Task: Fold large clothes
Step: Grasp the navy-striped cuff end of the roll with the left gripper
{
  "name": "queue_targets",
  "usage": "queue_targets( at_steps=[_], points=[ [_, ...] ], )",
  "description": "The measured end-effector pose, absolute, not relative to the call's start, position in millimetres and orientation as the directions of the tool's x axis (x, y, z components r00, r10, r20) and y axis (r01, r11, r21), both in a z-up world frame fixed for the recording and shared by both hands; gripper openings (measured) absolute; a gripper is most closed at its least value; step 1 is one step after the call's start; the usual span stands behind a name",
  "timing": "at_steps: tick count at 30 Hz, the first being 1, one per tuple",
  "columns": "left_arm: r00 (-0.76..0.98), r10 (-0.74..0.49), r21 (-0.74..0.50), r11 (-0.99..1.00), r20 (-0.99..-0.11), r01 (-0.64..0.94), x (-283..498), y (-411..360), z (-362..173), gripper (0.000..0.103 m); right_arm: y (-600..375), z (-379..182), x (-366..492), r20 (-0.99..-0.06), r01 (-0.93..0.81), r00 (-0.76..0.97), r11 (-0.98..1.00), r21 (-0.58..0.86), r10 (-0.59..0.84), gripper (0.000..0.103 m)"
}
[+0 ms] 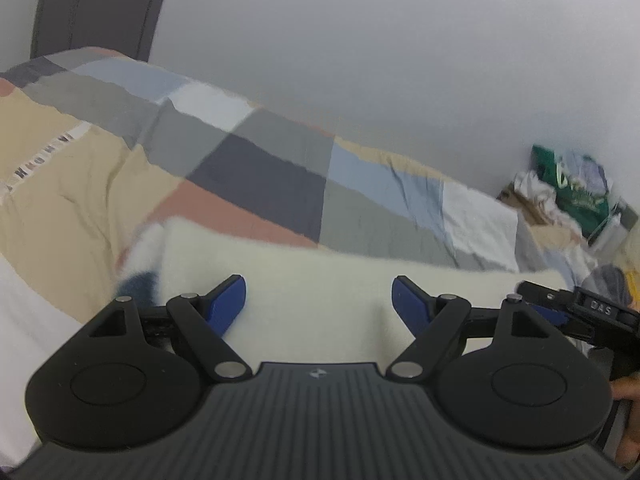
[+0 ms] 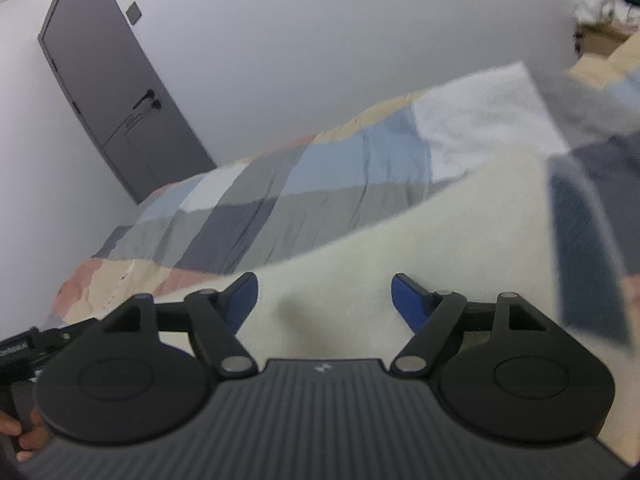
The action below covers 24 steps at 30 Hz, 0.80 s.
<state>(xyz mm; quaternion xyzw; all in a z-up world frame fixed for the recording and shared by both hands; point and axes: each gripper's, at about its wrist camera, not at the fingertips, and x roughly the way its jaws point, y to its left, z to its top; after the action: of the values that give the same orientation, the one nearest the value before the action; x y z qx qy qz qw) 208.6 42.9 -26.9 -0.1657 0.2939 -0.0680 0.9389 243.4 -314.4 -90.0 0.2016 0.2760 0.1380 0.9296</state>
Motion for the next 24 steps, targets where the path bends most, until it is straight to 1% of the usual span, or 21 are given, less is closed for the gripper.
queue_targets(
  at_steps=[1, 2, 3, 5, 8, 11, 14, 17, 19, 21, 23, 24],
  points=[
    [0.825, -0.216, -0.348, 0.937, -0.522, 0.025, 207, 45, -24, 0.084, -320, -86, 239, -0.434, -0.14, 0.831, 0.885, 0.444, 0.349, 0.089],
    [0.833, -0.205, -0.344, 0.939, -0.513, 0.019, 205, 49, -22, 0.084, -327, -81, 234, -0.411, -0.126, 0.854, 0.893, 0.432, 0.319, 0.1],
    [0.84, -0.196, -0.343, 0.939, -0.506, 0.012, 203, 52, -19, 0.084, -333, -77, 232, -0.403, -0.11, 0.866, 0.9, 0.421, 0.295, 0.103],
    [0.852, -0.177, -0.348, 0.938, -0.493, -0.007, 199, 60, -14, 0.084, -346, -71, 228, -0.407, -0.073, 0.881, 0.919, 0.388, 0.242, 0.103],
    [0.861, -0.146, -0.348, 0.937, -0.488, -0.038, 194, 71, -9, 0.084, -368, -70, 225, -0.422, 0.024, 0.899, 0.95, 0.31, 0.116, 0.103],
    [0.86, -0.092, -0.331, 0.939, -0.502, -0.094, 193, 80, -11, 0.085, -386, -81, 231, -0.474, 0.097, 0.88, 0.962, 0.257, 0.038, 0.103],
    [0.841, -0.058, -0.335, 0.93, -0.537, -0.15, 197, 91, -20, 0.085, -399, -98, 239, -0.539, 0.12, 0.84, 0.949, 0.293, 0.059, 0.103],
    [0.813, -0.083, -0.362, 0.918, -0.576, -0.162, 205, 97, -33, 0.085, -405, -114, 248, -0.567, 0.089, 0.805, 0.909, 0.408, 0.175, 0.102],
    [0.796, -0.102, -0.385, 0.907, -0.596, -0.172, 208, 100, -43, 0.085, -399, -120, 251, -0.585, 0.057, 0.78, 0.907, 0.417, 0.22, 0.102],
    [0.776, -0.15, -0.437, 0.882, -0.613, -0.175, 211, 105, -53, 0.085, -387, -125, 252, -0.595, -0.006, 0.752, 0.905, 0.425, 0.284, 0.103],
    [0.77, -0.191, -0.496, 0.849, -0.608, -0.18, 212, 112, -61, 0.085, -375, -124, 250, -0.601, -0.04, 0.746, 0.92, 0.39, 0.287, 0.103],
    [0.771, -0.204, -0.517, 0.836, -0.604, -0.184, 211, 115, -63, 0.085, -371, -123, 250, -0.598, -0.052, 0.75, 0.927, 0.372, 0.282, 0.099]
  ],
)
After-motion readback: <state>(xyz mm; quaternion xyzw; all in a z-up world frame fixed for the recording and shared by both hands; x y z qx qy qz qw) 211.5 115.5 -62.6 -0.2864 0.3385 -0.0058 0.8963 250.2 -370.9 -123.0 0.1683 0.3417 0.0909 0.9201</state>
